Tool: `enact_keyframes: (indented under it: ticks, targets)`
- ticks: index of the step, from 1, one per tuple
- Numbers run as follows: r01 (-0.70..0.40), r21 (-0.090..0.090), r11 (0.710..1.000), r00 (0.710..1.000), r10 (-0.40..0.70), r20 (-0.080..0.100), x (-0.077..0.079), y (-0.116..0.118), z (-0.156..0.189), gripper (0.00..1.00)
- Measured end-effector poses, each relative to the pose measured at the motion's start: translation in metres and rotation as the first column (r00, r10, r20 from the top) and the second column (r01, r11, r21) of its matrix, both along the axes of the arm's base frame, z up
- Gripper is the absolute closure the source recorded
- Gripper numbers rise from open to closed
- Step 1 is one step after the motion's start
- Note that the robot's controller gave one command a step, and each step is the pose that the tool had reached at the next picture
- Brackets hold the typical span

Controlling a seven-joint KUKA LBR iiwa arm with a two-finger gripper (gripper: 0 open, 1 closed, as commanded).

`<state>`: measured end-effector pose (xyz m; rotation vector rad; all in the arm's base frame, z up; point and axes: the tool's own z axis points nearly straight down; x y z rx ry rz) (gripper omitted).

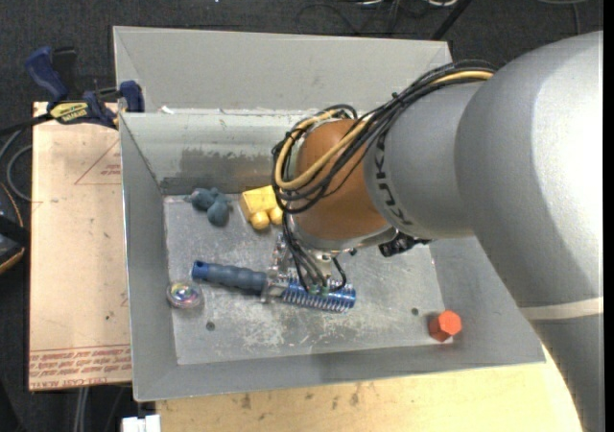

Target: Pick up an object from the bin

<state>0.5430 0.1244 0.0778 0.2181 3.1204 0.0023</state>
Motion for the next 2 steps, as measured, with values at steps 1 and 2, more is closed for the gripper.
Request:
enact_keyframes:
  ticks: [1, 2]
  targets:
    - [-0.022, 0.001, 1.0, 1.0, 0.022, -0.006, 0.005, 0.001, 0.089, 1.0]
    - [-0.029, 0.001, 1.0, 1.0, 0.029, -0.007, 0.011, -0.002, 0.139, 1.0]
